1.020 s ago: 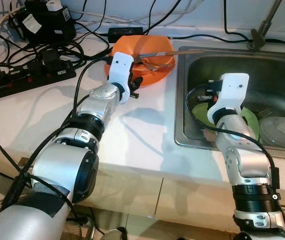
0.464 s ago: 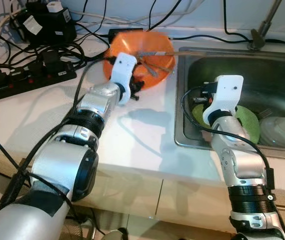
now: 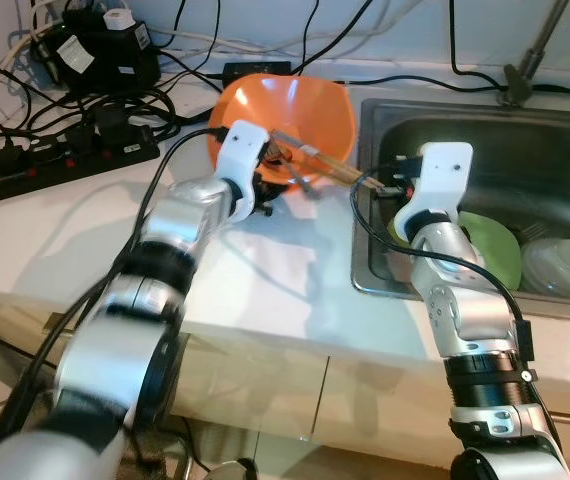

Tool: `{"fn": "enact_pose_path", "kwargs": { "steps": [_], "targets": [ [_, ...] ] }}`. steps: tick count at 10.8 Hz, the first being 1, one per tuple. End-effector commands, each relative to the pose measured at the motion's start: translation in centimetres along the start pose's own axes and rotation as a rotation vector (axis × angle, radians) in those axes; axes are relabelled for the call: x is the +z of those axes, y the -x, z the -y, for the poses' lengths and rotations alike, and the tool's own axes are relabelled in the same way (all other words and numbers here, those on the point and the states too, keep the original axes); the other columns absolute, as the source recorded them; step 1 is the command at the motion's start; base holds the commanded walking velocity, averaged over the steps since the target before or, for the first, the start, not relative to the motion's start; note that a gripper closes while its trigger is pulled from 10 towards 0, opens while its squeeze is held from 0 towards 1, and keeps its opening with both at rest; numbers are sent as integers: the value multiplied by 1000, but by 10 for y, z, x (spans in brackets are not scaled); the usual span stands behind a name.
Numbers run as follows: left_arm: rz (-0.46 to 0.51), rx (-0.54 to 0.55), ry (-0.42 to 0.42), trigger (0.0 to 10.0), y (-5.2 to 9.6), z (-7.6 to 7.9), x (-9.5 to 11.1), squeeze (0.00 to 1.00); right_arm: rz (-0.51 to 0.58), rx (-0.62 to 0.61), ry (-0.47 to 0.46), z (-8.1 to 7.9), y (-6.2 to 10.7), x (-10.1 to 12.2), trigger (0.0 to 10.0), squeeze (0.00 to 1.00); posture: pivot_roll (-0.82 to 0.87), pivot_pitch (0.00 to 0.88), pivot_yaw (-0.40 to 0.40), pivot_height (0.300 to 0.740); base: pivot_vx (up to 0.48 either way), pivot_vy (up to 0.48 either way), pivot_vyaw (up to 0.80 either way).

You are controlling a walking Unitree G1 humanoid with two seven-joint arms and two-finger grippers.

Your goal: Kitchen organization

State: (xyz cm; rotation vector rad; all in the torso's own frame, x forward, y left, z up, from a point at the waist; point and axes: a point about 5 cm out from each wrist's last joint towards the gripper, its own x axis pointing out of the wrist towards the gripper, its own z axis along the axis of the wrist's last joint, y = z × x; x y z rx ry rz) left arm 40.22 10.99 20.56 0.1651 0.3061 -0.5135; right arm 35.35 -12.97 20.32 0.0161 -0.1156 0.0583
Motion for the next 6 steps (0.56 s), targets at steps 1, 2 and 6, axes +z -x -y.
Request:
{"fn": "enact_pose_path", "kwargs": {
  "steps": [1, 2, 6],
  "targets": [
    [-185, -18, 67, 10000, 1, 3, -43, 0, 4, 11, -20, -3, -2, 0, 10000, 0, 188, 87, 52, 740, 0, 0, 0],
    [-182, -55, 75, 10000, 7, 13, -44, 0, 8, 10, -19, -1, -4, 0, 10000, 0, 192, 83, 51, 740, 0, 0, 0],
    [-217, -121, 49, 10000, 33, 34, -53, 0, 45, -46, -6, 16, -7, 5, 10000, 0, 210, 74, 60, 740, 0, 0, 0]
  ]
}}
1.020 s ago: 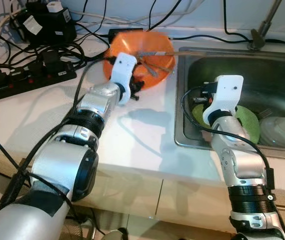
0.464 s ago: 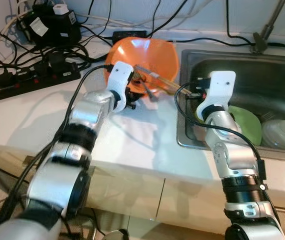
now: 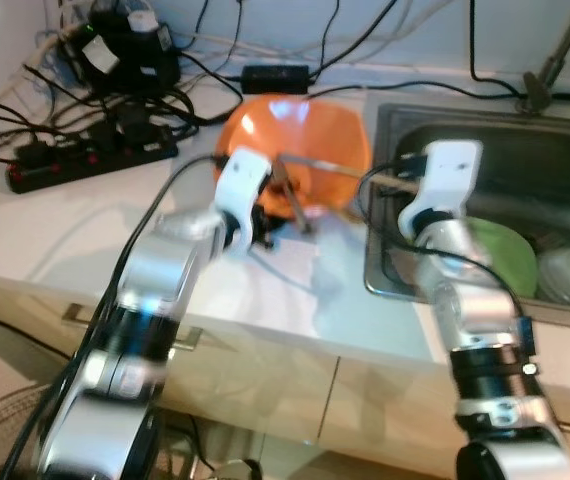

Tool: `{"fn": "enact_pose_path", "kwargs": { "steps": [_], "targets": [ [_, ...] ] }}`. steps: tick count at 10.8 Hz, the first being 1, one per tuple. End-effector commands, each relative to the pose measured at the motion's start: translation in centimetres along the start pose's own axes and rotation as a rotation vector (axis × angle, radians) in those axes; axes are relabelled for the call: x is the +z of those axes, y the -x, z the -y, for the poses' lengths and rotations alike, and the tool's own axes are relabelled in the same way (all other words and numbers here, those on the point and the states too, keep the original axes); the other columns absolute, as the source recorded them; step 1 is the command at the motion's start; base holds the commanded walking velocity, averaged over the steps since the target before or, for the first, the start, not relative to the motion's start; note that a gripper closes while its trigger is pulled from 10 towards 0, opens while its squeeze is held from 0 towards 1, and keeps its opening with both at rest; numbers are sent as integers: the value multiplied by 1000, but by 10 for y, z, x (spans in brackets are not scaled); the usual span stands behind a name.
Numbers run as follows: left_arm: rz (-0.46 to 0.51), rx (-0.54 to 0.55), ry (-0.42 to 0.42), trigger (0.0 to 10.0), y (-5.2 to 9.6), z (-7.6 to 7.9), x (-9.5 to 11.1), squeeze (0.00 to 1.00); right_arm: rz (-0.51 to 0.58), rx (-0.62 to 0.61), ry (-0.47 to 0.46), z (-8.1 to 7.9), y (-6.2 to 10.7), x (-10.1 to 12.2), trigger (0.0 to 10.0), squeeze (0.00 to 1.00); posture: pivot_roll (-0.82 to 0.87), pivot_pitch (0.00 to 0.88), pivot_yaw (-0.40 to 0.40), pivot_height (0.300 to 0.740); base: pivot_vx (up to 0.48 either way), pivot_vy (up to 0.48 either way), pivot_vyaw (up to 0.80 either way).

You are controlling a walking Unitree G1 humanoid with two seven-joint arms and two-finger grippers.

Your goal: Kitchen organization

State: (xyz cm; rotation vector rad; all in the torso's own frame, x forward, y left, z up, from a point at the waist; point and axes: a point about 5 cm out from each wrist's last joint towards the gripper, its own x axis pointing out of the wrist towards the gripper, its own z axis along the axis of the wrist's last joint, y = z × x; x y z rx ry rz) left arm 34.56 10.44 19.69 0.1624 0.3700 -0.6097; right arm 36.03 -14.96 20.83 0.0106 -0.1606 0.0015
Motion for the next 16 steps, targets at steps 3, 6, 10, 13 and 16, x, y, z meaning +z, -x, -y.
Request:
{"fn": "enact_pose_path", "kwargs": {
  "steps": [3, 6, 10, 13, 16],
  "targets": [
    [-173, -46, 63, 10000, 4, 17, -35, 0, 58, -58, 1, 19, -2, 14, 10000, 0, 203, 76, 71, 740, 0, 0, 0],
    [-164, -42, 68, 10000, 13, 23, -28, 0, 55, -67, 9, 23, 1, 11, 10000, 0, 206, 79, 71, 740, 0, 0, 0],
    [-127, 0, 64, 10000, 25, 18, -13, 0, 53, -59, 10, 23, -2, 12, 10000, 0, 223, 71, 67, 740, 0, 0, 0],
    [-112, 21, 62, 10000, 31, 16, -7, 0, 52, -57, 6, 21, -4, 11, 10000, 0, 235, 74, 60, 740, 0, 0, 0],
    [-30, 66, 95, 10000, 39, 10, -9, 0, 41, -57, 2, 21, -3, 8, 10000, 0, 248, 95, 35, 740, 0, 0, 0]
  ]
}}
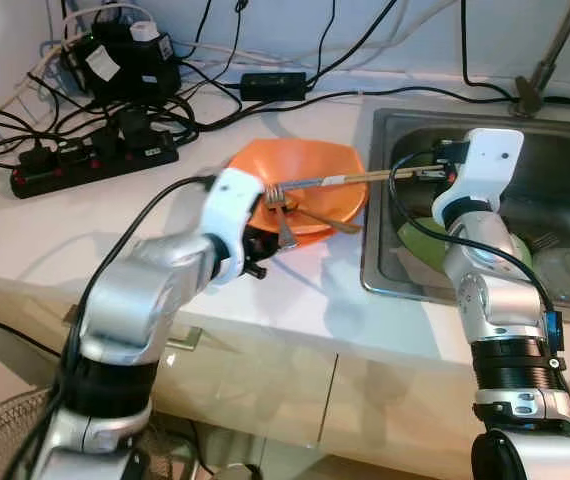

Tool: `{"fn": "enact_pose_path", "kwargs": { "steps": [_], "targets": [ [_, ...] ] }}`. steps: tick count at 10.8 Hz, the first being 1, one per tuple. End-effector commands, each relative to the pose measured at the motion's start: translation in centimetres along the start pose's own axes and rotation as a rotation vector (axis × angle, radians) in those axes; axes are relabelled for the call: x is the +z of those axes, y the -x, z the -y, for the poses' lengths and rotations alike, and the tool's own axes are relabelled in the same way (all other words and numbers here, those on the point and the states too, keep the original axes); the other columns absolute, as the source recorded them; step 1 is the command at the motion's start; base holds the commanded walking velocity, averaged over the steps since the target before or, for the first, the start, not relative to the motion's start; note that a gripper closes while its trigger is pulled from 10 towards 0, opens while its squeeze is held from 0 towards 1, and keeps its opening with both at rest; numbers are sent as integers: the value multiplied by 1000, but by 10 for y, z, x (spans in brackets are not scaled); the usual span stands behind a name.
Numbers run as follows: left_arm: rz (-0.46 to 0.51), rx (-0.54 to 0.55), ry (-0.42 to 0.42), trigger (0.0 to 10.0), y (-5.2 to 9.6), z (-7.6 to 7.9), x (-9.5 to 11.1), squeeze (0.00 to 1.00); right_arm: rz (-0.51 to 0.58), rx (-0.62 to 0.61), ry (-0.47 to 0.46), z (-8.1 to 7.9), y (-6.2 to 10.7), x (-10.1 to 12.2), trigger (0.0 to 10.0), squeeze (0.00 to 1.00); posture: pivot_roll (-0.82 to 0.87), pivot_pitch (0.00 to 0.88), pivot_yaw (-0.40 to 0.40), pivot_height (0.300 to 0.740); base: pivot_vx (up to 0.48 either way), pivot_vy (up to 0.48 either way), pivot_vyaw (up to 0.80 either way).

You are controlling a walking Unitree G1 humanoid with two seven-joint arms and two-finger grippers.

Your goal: Kitchen organization

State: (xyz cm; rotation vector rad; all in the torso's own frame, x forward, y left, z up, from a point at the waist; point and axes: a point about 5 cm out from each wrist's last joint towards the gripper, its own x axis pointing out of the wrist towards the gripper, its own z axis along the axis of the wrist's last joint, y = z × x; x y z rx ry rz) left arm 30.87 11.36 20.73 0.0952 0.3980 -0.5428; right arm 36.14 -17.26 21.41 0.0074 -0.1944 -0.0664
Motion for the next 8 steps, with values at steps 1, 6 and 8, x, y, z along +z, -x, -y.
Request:
{"fn": "enact_pose_path", "kwargs": {
  "steps": [1, 6, 8],
  "targets": [
    [4, 31, 29, 10000, 4, -5, -4, 0, 4, 14, -9, -3, -1, 2, 10000, 0, 250, 100, 29, 740, 0, 0, 0],
    [67, 118, 24, 10000, 17, -18, -4, 0, -13, 50, -14, -9, -6, 0, 10000, 0, 269, 107, -9, 740, 0, 0, 0],
    [70, 138, 12, 10000, 21, -25, -3, 0, -11, 45, -14, -8, -8, 0, 10000, 0, 276, 89, -14, 740, 0, 0, 0]
  ]
}}
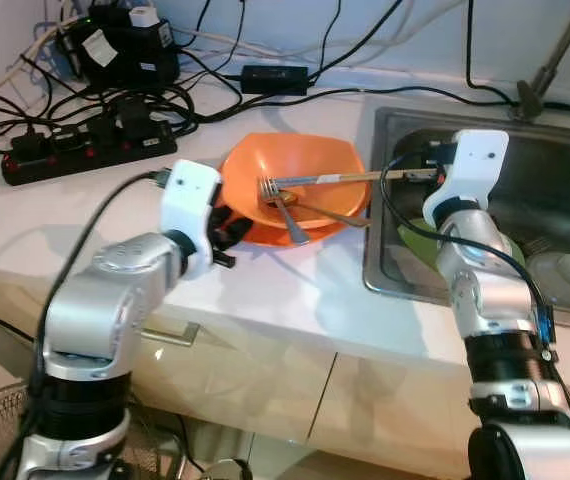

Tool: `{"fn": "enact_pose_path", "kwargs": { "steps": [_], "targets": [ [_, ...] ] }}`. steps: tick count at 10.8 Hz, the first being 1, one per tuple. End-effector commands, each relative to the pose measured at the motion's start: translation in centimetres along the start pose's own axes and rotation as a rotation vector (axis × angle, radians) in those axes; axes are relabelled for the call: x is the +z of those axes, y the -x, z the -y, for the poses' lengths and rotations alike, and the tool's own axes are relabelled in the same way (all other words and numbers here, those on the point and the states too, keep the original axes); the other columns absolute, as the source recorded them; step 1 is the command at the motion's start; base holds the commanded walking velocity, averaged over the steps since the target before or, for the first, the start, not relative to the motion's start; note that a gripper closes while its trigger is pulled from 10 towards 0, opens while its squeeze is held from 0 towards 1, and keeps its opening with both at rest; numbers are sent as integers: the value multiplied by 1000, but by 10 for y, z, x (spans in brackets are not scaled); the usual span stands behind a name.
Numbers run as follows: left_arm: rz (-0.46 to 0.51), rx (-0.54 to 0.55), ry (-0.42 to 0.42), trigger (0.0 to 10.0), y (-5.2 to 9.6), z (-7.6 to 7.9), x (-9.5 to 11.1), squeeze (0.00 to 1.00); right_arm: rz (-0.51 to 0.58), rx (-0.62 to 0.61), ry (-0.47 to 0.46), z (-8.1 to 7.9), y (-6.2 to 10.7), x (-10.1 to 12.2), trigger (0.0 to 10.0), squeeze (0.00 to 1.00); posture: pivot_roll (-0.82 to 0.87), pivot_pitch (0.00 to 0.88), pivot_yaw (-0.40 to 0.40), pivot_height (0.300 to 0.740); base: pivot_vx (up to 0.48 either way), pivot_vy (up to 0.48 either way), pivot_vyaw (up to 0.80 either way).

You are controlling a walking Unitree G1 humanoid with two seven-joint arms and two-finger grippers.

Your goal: Kitchen organization

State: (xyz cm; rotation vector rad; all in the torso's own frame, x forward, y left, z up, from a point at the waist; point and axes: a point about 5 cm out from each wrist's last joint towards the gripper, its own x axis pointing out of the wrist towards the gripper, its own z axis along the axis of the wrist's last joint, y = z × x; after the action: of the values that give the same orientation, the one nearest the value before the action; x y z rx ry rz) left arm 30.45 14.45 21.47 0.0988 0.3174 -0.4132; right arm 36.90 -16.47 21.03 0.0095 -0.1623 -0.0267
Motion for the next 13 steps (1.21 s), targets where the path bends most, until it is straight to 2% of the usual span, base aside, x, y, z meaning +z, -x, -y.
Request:
{"fn": "enact_pose_path", "kwargs": {
  "steps": [1, 3, 5, 7, 9, 11, 13],
  "targets": [
    [-8, 2, -2, 10000, 3, -4, -2, 0, 25, 7, -11, -1, -3, 6, 10000, 0, 276, 73, -18, 740, 0, 0, 0],
    [-4, 28, -3, 10000, 6, -12, -3, 0, 26, 6, -11, -1, -5, 6, 10000, 0, 276, 66, -19, 740, 0, 0, 0],
    [118, 229, -20, 10000, 4, -40, -3, 0, 20, -1, -4, 0, -5, 2, 10000, 0, 270, 49, -21, 740, 0, 0, 0],
    [198, 320, 11, 10000, -3, -42, -9, 0, 18, -1, -1, 1, -3, 0, 10000, 0, 255, 40, -26, 740, 0, 0, 0],
    [254, 393, -37, 10000, -9, -43, -15, 0, -8, -9, 19, 5, 1, -9, 10000, 0, 241, 38, -30, 740, 0, 0, 0],
    [292, 406, -52, 10000, -23, -37, -25, 0, -50, -16, 49, 9, 10, -24, 10000, 0, 229, 41, -29, 740, 0, 0, 0],
    [325, 406, -52, 10000, -27, -35, -25, 0, -67, -19, 58, 11, 13, -30, 10000, 0, 227, 42, -29, 740, 0, 0, 0]
  ]
}}
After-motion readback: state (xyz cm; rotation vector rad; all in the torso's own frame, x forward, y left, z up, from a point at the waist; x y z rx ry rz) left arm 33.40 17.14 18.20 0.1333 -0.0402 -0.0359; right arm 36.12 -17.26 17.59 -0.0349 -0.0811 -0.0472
